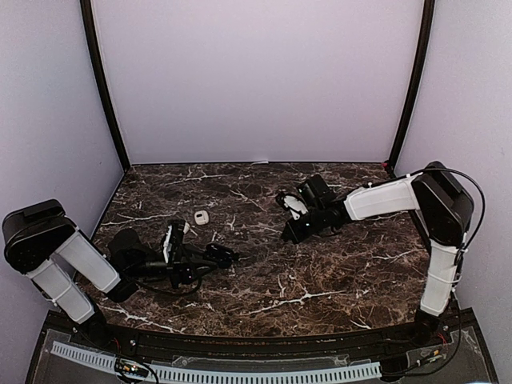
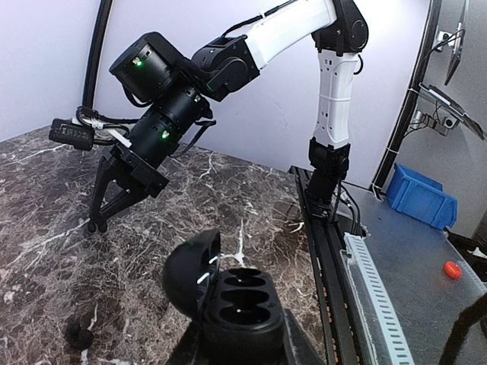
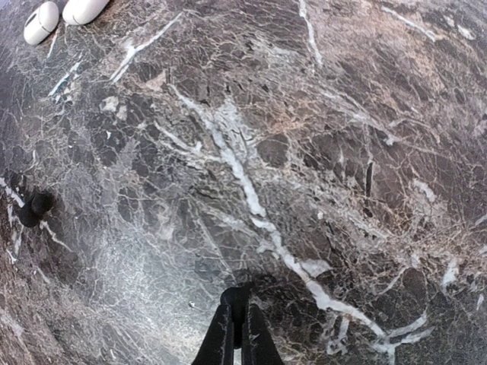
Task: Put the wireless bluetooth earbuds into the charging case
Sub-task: Pick up the left earbud from the center of the board.
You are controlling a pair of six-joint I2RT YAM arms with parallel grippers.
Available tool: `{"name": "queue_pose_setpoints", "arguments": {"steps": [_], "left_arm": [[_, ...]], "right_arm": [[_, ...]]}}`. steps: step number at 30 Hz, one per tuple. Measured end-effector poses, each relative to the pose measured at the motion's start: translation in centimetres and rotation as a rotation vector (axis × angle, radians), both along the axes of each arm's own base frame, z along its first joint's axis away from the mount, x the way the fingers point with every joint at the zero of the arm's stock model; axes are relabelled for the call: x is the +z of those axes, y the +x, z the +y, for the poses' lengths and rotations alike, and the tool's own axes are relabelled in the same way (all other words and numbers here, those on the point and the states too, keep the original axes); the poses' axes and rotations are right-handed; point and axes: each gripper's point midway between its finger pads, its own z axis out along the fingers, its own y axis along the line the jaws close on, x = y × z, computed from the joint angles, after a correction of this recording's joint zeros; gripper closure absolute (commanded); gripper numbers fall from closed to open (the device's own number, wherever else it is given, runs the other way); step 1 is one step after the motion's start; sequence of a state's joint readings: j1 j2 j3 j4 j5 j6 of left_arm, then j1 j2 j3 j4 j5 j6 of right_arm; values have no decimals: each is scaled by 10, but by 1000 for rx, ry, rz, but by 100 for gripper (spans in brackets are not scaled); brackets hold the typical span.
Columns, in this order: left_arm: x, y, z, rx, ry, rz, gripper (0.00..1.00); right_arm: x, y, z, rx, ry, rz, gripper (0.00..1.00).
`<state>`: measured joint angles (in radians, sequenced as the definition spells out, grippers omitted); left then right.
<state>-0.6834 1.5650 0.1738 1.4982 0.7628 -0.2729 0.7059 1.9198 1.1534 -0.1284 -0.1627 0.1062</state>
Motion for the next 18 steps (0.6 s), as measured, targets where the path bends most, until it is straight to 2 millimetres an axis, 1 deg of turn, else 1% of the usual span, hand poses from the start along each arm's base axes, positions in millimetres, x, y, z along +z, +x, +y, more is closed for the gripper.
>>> {"name": "queue_pose_setpoints", "arguments": {"steps": [4,8,11,12,15,18], "left_arm": [[1,-1,0,-9,-5,-10,85],[2,-4,-1,-24,-8,-18,85],[4,-10,-1,-55,-14,-49,85],[5,-11,-1,-62,-16,-58,85],[5,-19,2,-91,-22,-95,86],[1,-25,2,-118,-17,-111,86]], "right_arm": [[13,-5,1,13,16,-26,99],[26,-18,2,44,28,-51,100],[42,-33,10,97,43,-90,100],[48,-40,15,122,54,-108,100],[77,-74,32,231,118,-173,100],[115,-114,47,351,233,-252,100]]}}
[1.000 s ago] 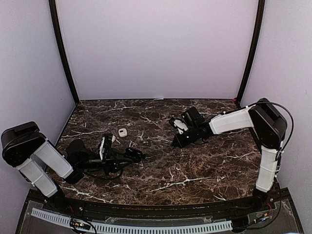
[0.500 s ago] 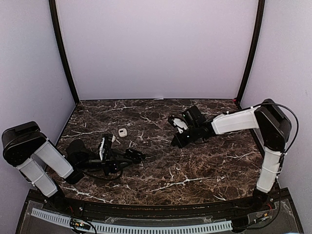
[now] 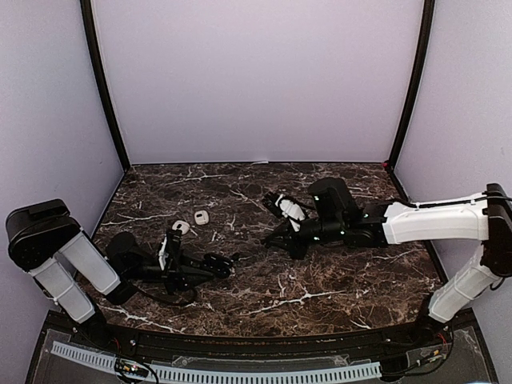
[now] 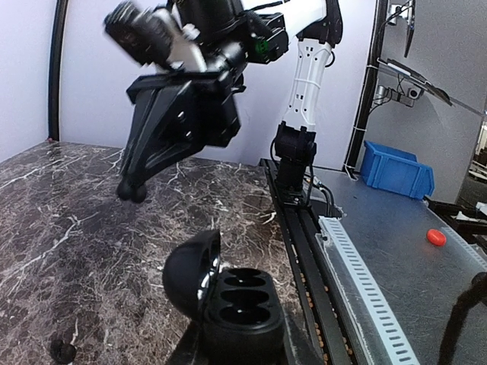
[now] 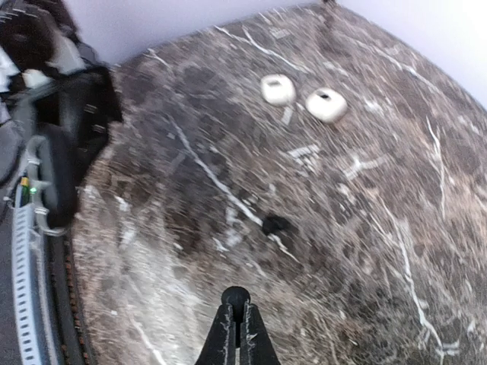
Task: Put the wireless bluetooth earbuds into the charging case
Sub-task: Insert the left earbud into the left side groove of the charging case.
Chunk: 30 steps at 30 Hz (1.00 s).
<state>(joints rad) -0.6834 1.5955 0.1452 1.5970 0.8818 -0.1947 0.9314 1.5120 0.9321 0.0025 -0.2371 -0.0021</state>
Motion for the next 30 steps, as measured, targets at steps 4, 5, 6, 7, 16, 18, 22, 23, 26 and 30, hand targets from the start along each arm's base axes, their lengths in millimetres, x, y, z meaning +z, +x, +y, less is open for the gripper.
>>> {"name": "queue_pose_setpoints", "arguments": {"steps": [4,5,6,7,16,18,22,23,26,30], "left_arm": [[-7,-6,0,-34,15,0,86],[-10,-8,0,-42,20,4,86],[-12,-9,-1,-48,25,9,86],[-14,-10,-1,-55,30,14,86],[-23,-14,-1,-80,50,43,87],[-24,-15,-1,-83,52,45,87],[-24,-15,-1,-86,53,47,87],[-24,-15,-1,-87,54,48,87],[-25,-15,-1,-87,55,49,87],[-25,-16,-1,-90,56,51,87]], "right_arm": [[44,-38,12,132,149,-78,100],[53,-45,15,159,180,-92,100],[59,-51,16,179,203,-103,100],[64,-55,18,195,221,-112,100],[84,-107,46,343,306,-150,100],[79,-112,55,359,293,-152,100],[64,-124,71,381,258,-151,100],[61,-125,74,384,251,-150,100],[52,-129,81,385,229,-160,100],[49,-127,89,361,223,-184,100]]}}
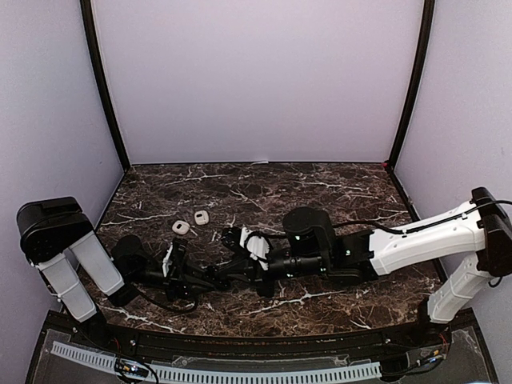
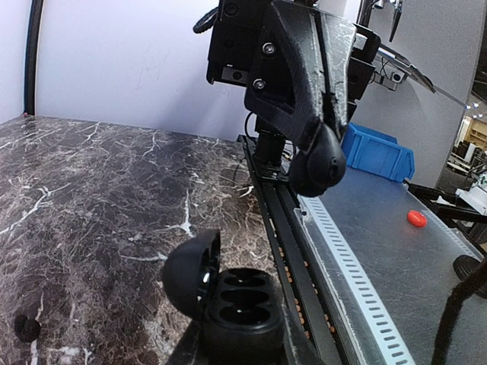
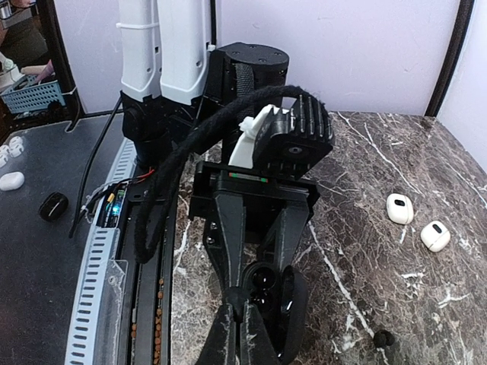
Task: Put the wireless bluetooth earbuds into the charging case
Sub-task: Insert the left earbud into the left side groove of the charging case.
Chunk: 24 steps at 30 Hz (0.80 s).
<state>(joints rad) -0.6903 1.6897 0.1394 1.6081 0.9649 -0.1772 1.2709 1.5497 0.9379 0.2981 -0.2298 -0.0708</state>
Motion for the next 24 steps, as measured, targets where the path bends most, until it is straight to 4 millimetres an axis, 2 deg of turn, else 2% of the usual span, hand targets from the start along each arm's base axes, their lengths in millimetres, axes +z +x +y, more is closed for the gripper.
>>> {"name": "queue_pose_setpoints", "arguments": {"steps": [6,13,24], "left_arm": [[-1,-2,0,-7,2,6,87],[-1,-2,0,-7,3,12,88],[-1,-2,0,-7,3,12,88]], "right_arm": [[-4,7,14,-40,-2,-21,100],[-21,11,28,-65,-45,-46,100],[-27,17,28,-102,-78,-78,100]]}}
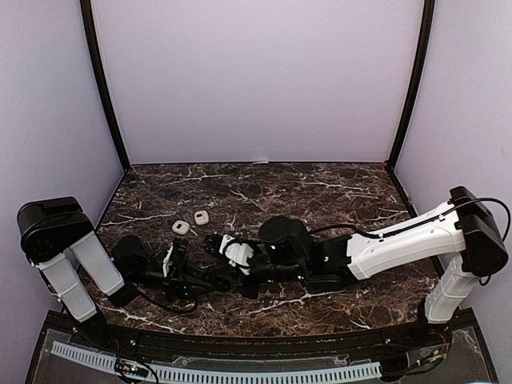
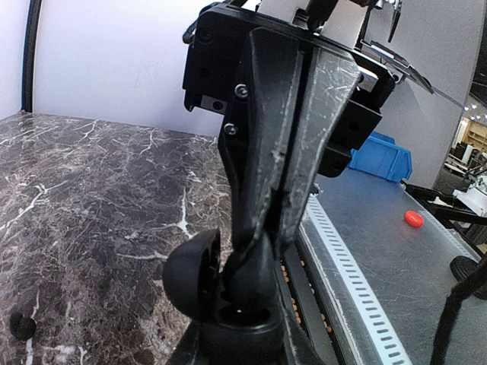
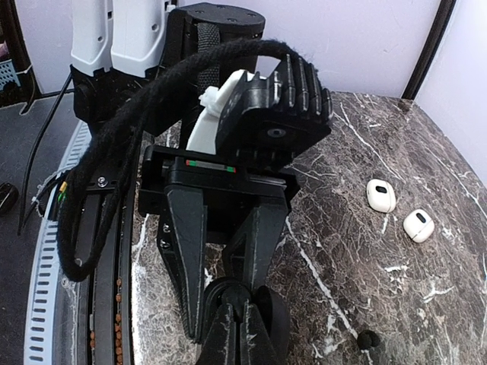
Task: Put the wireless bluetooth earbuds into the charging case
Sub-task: Insert the left earbud into the left side groove of the charging case.
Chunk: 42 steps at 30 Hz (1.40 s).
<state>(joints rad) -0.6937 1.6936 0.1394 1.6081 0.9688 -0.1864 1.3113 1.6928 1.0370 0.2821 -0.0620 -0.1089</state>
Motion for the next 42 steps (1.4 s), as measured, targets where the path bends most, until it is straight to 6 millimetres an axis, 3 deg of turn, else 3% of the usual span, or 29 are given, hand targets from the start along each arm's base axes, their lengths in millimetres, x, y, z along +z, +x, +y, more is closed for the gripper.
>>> {"name": "queue_pose_setpoints", "arguments": {"steps": [17,23,30,36,42], "left_arm": [[0,0,0,0,0,-1,88],[0,0,0,0,0,0,88],[0,0,0,-1,0,0,88],[0,0,0,-1,0,0,88],[0,5,0,30,1,13,87]], "right_arm": [[-2,-4,0,17,-11,-12,91],[-6,-5,-2,25,-27,-10,79],[-7,-2,-3,12,-34,-16,78],[-2,0,-6,-13,-15,-20,77],[19,8,-24,-74,40,-35,77]]}}
